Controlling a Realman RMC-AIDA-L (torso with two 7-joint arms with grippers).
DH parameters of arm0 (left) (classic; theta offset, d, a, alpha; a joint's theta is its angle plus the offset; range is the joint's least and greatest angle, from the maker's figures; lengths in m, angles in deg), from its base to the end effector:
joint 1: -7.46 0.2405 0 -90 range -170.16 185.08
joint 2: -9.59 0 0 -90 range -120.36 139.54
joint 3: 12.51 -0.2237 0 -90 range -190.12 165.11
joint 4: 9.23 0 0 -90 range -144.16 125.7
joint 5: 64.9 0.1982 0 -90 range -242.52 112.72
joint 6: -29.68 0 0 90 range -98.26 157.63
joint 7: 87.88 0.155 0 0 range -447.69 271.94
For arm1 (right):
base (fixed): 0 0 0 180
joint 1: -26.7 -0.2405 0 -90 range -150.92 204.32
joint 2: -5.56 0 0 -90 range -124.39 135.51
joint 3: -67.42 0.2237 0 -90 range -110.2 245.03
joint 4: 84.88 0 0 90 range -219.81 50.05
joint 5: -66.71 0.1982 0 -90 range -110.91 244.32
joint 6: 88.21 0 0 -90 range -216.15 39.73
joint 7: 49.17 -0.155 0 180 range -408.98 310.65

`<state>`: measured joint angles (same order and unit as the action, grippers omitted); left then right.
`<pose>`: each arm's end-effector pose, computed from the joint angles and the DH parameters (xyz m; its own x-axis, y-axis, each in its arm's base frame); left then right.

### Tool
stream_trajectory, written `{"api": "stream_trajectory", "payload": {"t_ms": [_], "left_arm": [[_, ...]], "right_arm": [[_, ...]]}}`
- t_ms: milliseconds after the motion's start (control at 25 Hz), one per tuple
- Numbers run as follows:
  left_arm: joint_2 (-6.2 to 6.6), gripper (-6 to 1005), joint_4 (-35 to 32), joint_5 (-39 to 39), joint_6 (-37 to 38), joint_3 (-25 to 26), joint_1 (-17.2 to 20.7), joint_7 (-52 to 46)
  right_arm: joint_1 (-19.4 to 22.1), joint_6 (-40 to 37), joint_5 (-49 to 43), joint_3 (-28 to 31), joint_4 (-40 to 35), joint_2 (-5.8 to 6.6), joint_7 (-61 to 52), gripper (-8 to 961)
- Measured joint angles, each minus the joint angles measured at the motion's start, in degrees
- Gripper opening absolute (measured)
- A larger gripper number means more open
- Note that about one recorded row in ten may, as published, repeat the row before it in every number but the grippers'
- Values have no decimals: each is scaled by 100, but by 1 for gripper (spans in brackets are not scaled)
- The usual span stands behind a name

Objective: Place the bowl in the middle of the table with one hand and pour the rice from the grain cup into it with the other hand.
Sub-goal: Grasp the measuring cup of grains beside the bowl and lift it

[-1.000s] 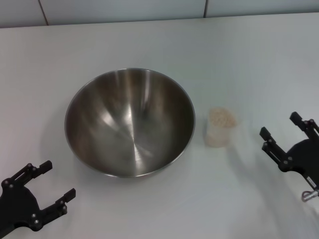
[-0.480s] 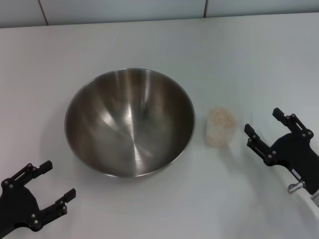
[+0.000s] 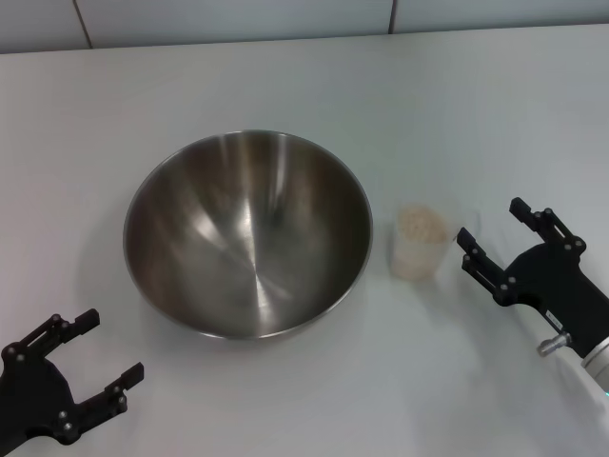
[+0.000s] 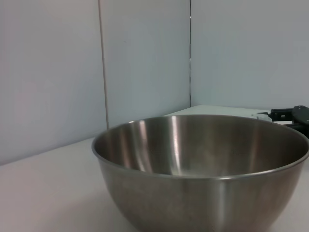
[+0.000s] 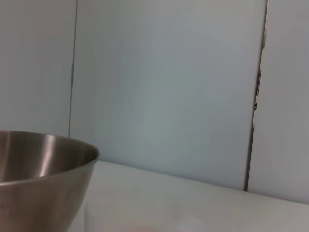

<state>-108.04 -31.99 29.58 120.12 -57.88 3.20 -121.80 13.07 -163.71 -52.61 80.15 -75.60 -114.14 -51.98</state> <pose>-0.3211 0.1792 -0.0066 0.8282 0.1019 0.5511 0.4118 -0.7776 -0.4752 0.3023 0.2297 -0.0491 0.8061 -0.0300 -0.5910 -0.5471 -0.4183 -0.7250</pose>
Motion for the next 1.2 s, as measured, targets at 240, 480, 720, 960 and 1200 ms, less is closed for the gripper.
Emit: {"api": "stream_trajectory", "payload": {"t_ms": [240,480,720,960,1200], "left_arm": [[4,815,0,0,0,-7,12,0],[4,814,0,0,0,-7,36,0],[11,814,0,0,4,-7,49,0],[13,814,16,0,6,-7,48,0],[13,815,35,0,-25,-7,54,0]], "right_arm": [[-112,95,8,21,6,-1,0,667],[-195,325,8,148,32,-1,2,655],[-254,335,8,237,40,-1,8,643],[-372,356,8,239,39,0,9,631],[-457,426,3,239,49,0,9,618]]}}
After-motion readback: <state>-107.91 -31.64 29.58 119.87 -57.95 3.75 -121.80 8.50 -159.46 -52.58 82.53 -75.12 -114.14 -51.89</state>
